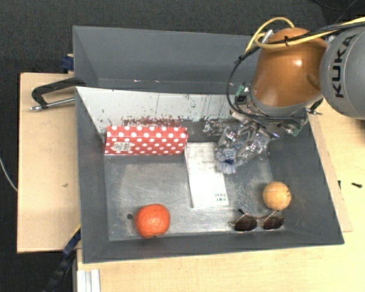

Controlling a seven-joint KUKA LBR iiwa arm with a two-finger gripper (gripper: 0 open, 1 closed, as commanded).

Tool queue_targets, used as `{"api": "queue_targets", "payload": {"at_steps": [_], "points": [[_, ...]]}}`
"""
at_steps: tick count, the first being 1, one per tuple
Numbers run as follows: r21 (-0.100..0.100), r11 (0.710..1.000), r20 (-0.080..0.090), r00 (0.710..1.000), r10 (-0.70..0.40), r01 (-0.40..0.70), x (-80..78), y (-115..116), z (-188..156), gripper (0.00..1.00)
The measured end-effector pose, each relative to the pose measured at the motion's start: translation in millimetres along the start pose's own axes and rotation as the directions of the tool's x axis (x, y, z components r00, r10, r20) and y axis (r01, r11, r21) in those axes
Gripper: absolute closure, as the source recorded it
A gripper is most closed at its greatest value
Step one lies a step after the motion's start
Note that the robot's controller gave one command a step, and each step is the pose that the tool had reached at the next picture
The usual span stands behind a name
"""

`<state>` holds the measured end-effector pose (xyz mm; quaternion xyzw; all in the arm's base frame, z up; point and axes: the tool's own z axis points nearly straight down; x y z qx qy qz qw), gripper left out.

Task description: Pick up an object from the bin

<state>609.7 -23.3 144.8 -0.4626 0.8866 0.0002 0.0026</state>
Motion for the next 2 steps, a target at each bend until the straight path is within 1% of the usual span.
{"api": "queue_targets", "payload": {"at_steps": [1,2], "points": [[-0.009,1.000,-0.006,1.000,0.001,-0.001,1.2,3,28,1.00],[0.001,1.000,0.001,1.000,0.003,-0.003,-1.8,-1,-39,1.00]]}}
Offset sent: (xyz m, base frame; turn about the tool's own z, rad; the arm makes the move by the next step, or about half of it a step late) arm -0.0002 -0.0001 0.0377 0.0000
